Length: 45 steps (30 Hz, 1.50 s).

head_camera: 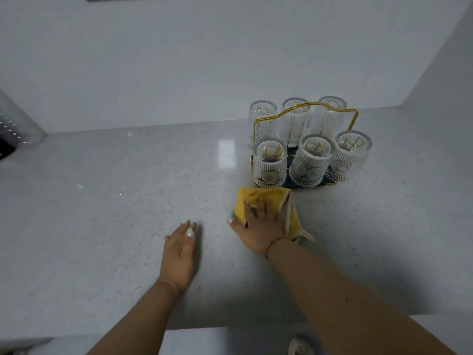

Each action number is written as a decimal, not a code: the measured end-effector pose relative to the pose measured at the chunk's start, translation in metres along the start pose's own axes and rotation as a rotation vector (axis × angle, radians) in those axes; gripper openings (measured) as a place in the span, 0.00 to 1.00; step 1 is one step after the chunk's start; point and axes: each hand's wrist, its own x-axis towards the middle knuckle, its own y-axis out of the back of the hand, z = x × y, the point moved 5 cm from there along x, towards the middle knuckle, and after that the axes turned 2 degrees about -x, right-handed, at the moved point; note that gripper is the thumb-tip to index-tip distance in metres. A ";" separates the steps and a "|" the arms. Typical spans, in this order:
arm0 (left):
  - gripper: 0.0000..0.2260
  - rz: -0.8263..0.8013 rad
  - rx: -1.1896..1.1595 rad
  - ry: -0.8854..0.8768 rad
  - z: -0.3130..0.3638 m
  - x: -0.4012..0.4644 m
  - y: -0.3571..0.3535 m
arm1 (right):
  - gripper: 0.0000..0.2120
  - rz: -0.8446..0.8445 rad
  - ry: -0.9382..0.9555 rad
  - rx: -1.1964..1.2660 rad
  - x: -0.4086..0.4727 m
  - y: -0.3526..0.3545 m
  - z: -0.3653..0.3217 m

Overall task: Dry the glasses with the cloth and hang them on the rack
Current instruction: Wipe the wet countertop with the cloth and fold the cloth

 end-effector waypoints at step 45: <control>0.17 -0.072 0.235 -0.278 0.041 -0.055 -0.010 | 0.11 0.186 0.322 -0.140 -0.066 0.046 0.031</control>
